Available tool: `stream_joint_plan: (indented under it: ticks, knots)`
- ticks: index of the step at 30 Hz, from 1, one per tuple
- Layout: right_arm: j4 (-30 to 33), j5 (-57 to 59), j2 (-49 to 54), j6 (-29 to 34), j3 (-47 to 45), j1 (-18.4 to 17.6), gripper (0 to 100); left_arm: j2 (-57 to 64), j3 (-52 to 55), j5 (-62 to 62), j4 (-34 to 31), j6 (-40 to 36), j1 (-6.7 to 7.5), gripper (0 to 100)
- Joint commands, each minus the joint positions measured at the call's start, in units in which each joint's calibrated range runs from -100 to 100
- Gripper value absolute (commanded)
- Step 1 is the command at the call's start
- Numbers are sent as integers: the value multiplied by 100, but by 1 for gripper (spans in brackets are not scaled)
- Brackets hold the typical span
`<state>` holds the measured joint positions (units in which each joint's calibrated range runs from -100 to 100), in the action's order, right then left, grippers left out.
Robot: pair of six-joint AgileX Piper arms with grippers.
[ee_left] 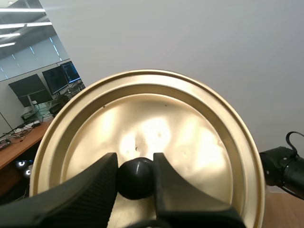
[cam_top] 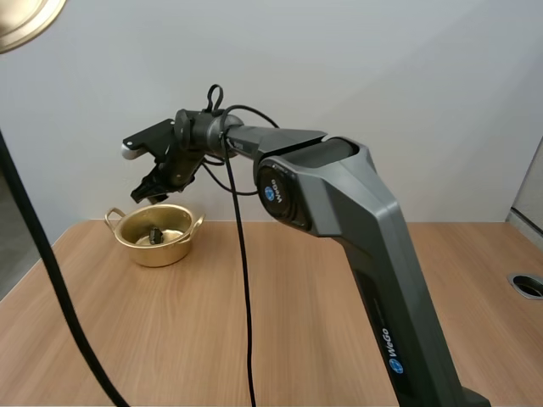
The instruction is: Open the pot, put the car inside, and close it
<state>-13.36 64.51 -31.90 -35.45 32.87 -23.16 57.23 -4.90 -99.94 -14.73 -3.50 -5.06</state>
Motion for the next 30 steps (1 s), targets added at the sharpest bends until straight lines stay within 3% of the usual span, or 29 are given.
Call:
stream_joint_plan:
  ticks: [1, 9, 14, 18, 24, 30]
  knots:
    - [-36, 616, 381, 741, 1, 112, 0, -89, 6, -6, -46, -6, 0, 0]
    - [-717, 3549, 1913, 790, 1, 671, 0, -942, 371, 92, 11, -154, 0, 0]
    - [-966, 3549, 3148, 607, 1, 1061, 0, -1456, 1443, 838, 492, -154, 0, 0]
    - [-953, 3549, 4220, 360, 1, 1313, 0, -1940, 2577, 2276, 585, -230, 0, 0]
    - [-360, 3549, 5489, 296, 1, 1433, 0, -2800, 3567, 4265, 585, -432, 0, 0]
    - [269, 3549, 6405, 320, 1, 1433, 0, -3935, 3649, 5238, 585, -496, 0, 0]
